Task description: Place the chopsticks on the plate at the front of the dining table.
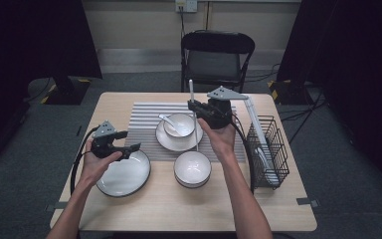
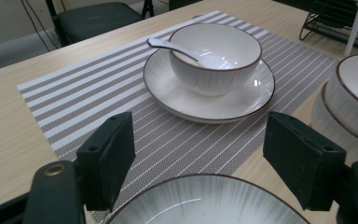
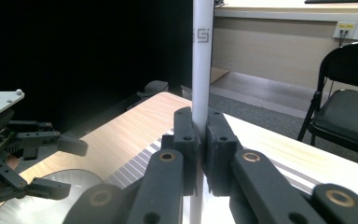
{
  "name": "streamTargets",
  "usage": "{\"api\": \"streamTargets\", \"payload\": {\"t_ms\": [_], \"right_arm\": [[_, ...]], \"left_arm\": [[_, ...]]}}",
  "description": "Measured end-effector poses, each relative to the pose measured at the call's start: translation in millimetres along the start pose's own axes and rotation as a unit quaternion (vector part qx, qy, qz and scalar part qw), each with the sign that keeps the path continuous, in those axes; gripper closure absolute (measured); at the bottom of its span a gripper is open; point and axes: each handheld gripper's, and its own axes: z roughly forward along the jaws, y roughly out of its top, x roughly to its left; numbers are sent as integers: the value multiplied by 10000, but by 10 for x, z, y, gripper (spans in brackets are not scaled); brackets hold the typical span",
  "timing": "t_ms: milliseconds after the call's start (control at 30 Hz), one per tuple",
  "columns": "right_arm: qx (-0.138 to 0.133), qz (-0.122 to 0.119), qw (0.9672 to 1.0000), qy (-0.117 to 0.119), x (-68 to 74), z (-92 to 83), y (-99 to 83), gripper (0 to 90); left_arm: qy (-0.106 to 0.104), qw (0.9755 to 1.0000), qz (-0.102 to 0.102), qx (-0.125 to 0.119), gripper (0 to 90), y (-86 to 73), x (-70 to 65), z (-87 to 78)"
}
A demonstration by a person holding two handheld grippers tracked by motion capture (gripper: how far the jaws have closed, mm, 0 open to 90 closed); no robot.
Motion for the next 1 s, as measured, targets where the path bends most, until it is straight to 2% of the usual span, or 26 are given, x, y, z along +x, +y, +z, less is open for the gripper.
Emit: {"api": "streamTargets", "payload": {"t_ms": [33,100,133,200,267,333,400,500,633,700,800,1000], "right_arm": [[0,0,10000,0,0,0,0,853],[-6,-24,10000,60,52,19,15,853],[-7,-47,10000,78,62,22,19,853],[-34,-28,9999,125,89,32,26,853],[-25,-36,9999,156,106,43,30,853],[-16,-54,9998,173,116,49,32,853],[7,-52,9997,240,144,72,35,853],[-5,-57,9995,303,179,89,38,853],[-4,-66,9992,396,226,110,48,853],[-4,-71,9991,423,246,121,50,853],[18,-30,9990,455,264,146,35,853],[33,-6,9985,546,329,197,4,853]], "left_arm": [[0,10000,0,0,247,0,0,0],[-136,9999,44,53,258,55,-30,25],[-211,9998,51,-1,263,74,-40,42],[-368,9993,-25,-30,298,95,-55,74],[-412,9991,91,57,291,121,-80,111],[-434,9990,123,69,284,140,-106,131],[-585,9982,100,-67,286,195,-164,172],[-645,9977,167,-79,291,245,-235,222],[-781,9966,89,-264,310,299,-314,268],[-844,9960,156,-265,314,318,-339,292],[-979,9945,19,-357,322,333,-366,315],[-998,9941,81,-418,313,358,-434,352]]}}
